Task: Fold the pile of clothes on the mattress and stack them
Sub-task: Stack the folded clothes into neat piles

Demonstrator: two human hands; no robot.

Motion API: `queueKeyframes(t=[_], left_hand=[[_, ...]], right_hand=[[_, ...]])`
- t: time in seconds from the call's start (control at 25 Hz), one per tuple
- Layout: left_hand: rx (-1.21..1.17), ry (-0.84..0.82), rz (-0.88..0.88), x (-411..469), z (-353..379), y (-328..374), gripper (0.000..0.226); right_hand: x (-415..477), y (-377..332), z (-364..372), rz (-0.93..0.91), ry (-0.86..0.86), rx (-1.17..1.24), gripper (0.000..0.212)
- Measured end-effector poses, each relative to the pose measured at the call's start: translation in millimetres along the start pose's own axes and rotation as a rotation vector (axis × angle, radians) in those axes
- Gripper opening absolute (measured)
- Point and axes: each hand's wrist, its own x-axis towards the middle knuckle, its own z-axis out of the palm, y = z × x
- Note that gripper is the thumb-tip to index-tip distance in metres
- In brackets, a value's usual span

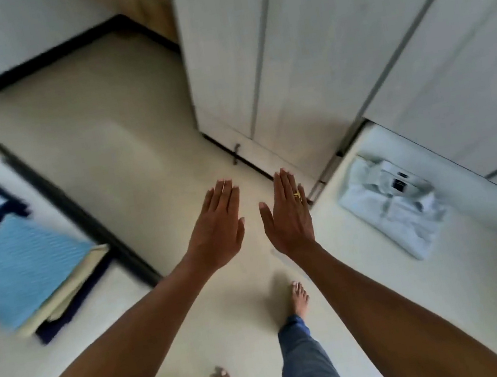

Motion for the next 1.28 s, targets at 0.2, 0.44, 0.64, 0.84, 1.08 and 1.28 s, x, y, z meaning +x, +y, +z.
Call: queueKeyframes(t=[0.2,0.44,0.64,0.84,1.08,1.28], left_hand=[[0.099,-0.012,-0.410,-158,-51,-128,0.068],[0.094,-0.059,-0.799,-311,-75,-234,0.069],[0.098,-0.128,-1.012,-404,-88,-300,0.071],[-0.004,-0.233,-1.045,-432,-97,-360,0.069],[-0.058,-0.210,-0.830,-402,-85,-470,0.062],[-0.210,-0.269,-0.654,-369,-35,-594,0.062]], right_hand=[[-31,-184,66,-0.325,-0.228,0.060,0.072],[-28,-324,152,-0.558,-0.459,0.048,0.072],[-11,-388,233,-0.552,-0.642,-0.020,0.071],[-8,-422,269,-0.484,-0.782,-0.063,0.064],[-11,-421,320,-0.048,-0.956,-0.003,0.052],[-30,-424,401,0.474,-0.950,0.162,0.059]])
